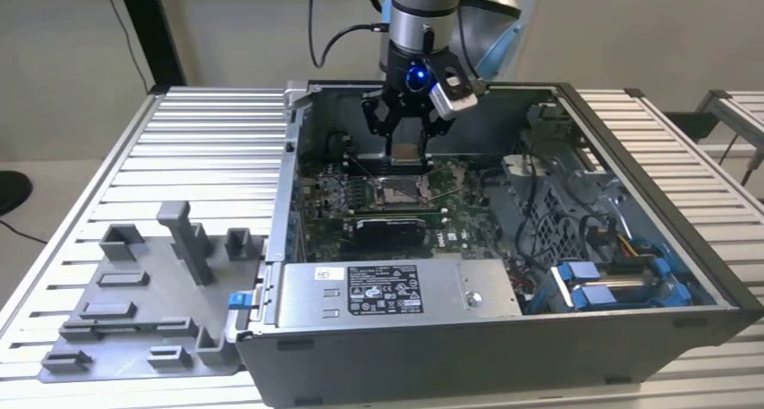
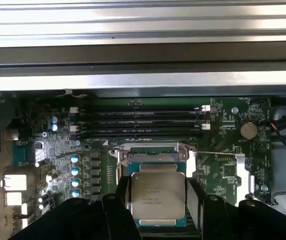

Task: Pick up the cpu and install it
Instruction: 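Place the cpu into insertion slot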

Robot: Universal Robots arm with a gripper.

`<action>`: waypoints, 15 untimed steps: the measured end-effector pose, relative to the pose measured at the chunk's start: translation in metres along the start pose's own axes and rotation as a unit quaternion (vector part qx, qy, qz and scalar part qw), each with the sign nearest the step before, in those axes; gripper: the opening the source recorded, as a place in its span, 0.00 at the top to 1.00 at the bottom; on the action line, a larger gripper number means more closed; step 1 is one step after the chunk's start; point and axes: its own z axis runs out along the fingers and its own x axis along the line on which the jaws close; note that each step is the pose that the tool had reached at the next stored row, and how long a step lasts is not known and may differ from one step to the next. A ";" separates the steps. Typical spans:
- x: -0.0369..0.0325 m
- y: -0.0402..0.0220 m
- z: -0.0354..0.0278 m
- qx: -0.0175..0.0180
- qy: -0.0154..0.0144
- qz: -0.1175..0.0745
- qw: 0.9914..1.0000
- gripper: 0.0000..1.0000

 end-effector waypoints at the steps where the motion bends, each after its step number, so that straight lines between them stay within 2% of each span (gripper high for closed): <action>1: 0.0000 0.0000 0.0000 0.000 0.000 0.000 1.000 1.00; 3: -0.0001 0.0000 0.0002 0.001 0.000 0.000 1.000 1.00; 4: -0.0001 0.0000 0.0007 0.004 0.000 0.000 1.000 1.00; 6: -0.0001 0.0000 0.0020 0.013 0.000 0.000 1.000 1.00; 7: 0.0000 0.0002 0.0031 0.016 -0.001 0.000 1.000 1.00; 8: 0.0000 0.0007 0.0041 0.018 -0.001 0.000 1.000 1.00; 15: 0.0000 0.0029 0.0157 0.018 -0.001 0.000 1.000 1.00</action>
